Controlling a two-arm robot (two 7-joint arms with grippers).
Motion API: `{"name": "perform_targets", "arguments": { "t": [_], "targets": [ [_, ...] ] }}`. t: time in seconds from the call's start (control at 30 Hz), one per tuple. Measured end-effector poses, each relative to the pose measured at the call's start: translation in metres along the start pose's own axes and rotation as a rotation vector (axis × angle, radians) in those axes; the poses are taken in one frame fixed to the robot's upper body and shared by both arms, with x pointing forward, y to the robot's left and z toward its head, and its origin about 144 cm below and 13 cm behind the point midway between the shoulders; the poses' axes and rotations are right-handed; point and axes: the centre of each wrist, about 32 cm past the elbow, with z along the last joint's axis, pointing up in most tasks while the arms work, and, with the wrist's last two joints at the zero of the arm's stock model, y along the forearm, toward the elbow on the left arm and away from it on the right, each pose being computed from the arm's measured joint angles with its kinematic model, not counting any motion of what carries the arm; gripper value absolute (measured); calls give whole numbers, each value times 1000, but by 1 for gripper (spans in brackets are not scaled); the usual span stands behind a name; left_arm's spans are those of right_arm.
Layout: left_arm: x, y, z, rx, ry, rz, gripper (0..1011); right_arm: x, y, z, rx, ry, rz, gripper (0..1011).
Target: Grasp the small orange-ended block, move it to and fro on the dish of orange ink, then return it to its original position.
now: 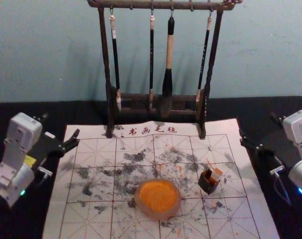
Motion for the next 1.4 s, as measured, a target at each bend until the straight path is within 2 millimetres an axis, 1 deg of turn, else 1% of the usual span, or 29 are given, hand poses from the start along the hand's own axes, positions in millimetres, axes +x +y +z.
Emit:
{"name": "perform_targets", "arguments": {
  "t": [0.67, 0.9, 1.03, 1.07, 1.1, 1.13, 1.17, 1.3, 1.4],
  "targets": [
    [0, 0, 0, 0, 0, 0, 1001, 0, 0, 0, 0, 0, 0, 1000],
    [0, 0, 0, 0, 0, 0, 1001, 5, -6, 4, 28, 8, 49, 1000],
    [0, 0, 0, 0, 0, 0, 1001, 8, -15, 9, 58, 29, 86, 1000],
    [0, 0, 0, 0, 0, 0, 1001, 10, -20, 10, 71, 38, 108, 1000],
    [0, 0, 0, 0, 0, 0, 1001, 10, -20, 10, 71, 38, 108, 1000],
    [0, 0, 0, 0, 0, 0, 1001, 11, -28, 12, 93, 46, 146, 1000],
    [0, 0, 0, 0, 0, 0, 1001, 11, -28, 12, 93, 46, 146, 1000],
    [0, 0, 0, 0, 0, 0, 1001, 11, -43, 12, 133, 61, 241, 1000],
    [0, 0, 0, 0, 0, 0, 1001, 10, -50, 11, 144, 70, 303, 1000]
  ]
}}
